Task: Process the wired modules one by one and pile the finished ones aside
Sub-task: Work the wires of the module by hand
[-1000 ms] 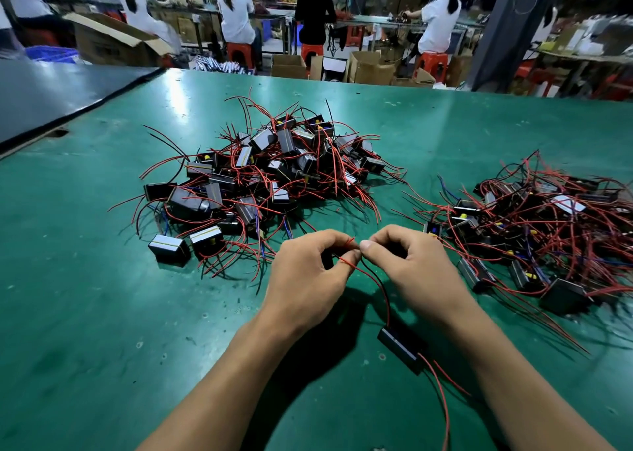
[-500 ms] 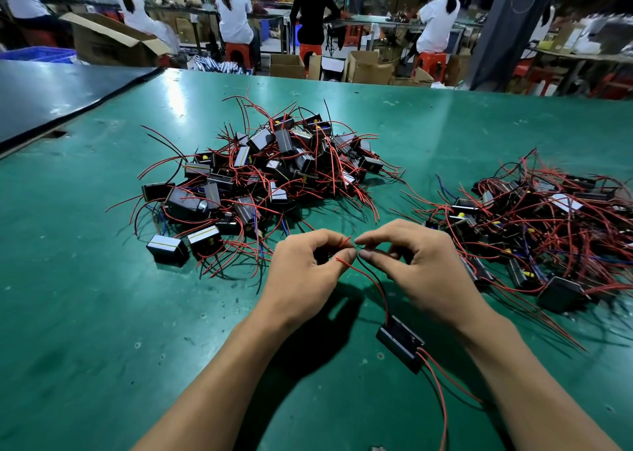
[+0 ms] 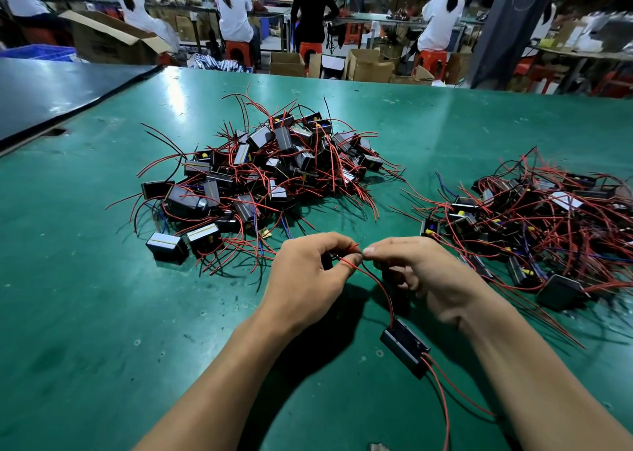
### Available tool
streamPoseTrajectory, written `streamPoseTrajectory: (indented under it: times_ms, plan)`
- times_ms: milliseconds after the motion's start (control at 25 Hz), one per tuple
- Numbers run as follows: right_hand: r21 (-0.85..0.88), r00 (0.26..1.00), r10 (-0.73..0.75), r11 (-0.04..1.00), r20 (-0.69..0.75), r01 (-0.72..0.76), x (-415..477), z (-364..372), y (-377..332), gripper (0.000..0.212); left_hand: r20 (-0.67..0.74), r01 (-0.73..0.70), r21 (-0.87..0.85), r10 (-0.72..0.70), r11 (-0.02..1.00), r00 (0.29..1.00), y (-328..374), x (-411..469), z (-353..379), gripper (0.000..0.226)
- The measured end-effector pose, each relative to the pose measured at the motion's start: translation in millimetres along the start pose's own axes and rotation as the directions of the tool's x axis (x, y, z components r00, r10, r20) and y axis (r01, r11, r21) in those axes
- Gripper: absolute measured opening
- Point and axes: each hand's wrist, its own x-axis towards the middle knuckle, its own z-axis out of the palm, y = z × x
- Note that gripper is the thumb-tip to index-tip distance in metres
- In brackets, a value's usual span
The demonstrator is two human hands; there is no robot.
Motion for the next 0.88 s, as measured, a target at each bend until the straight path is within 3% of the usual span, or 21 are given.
streamPoseTrajectory:
  times_ms: [80,200,280,360,440,520,600,680,880]
  plan:
    - [0.075,0.998,0.062,0.995,0.003,-0.062,1.3,-1.1,0.0,0.02,-0.014,-0.011,0.008,0.011,1.0,1.0,0.2,-0.9,1.7,0.003]
    - [-0.015,0.999,0.012,1.0,-0.052,-0.013,0.0,1.0,1.3,0.016,-0.022,-0.018,0.003,0.018,1.0,1.0,0.4,-2.1,3.1,0.008]
    - [-0.126,0.983,-0.129,0.986,-0.131,0.112,-2.5,0.6,3.1,0.004,-0.026,-0.009,-0.021,0.009,1.0,1.0,-0.1,-1.8,2.1,0.015]
    - [-0.231,0.923,-0.338,0.928,-0.185,0.293,-7.7,-3.2,3.9,0.011,-0.023,-0.01,-0.022,0.01,1.0,1.0,-1.3,-0.4,-0.8,0.015]
    - [-0.291,0.853,-0.51,0.837,-0.109,0.463,-16.8,-4.8,0.3,0.009,0.008,-0.035,0.015,0.035,0.999,0.999,-3.0,0.6,-3.3,0.012]
    - [-0.391,0.813,-0.581,0.74,0.042,0.548,-25.7,-1.5,-0.8,0.012,0.061,-0.062,0.068,0.058,0.996,0.996,-3.1,-0.6,-4.4,0.01]
    - [-0.547,0.79,-0.599,0.621,0.13,0.561,-26.9,2.1,0.9,0.011,0.082,-0.074,0.119,0.064,0.99,0.995,-3.3,-1.2,-5.0,0.011]
    - [-0.619,0.792,-0.591,0.566,0.156,0.544,-24.5,2.6,3.1,0.01,0.046,-0.02,0.091,0.016,0.996,0.999,-3.1,0.2,-5.0,0.011]
    - [-0.62,0.808,-0.589,0.635,-0.002,0.462,-15.5,-3.8,7.9,0.012,0.042,0.204,-0.091,-0.2,0.975,0.979,-0.2,3.7,-6.2,0.01]
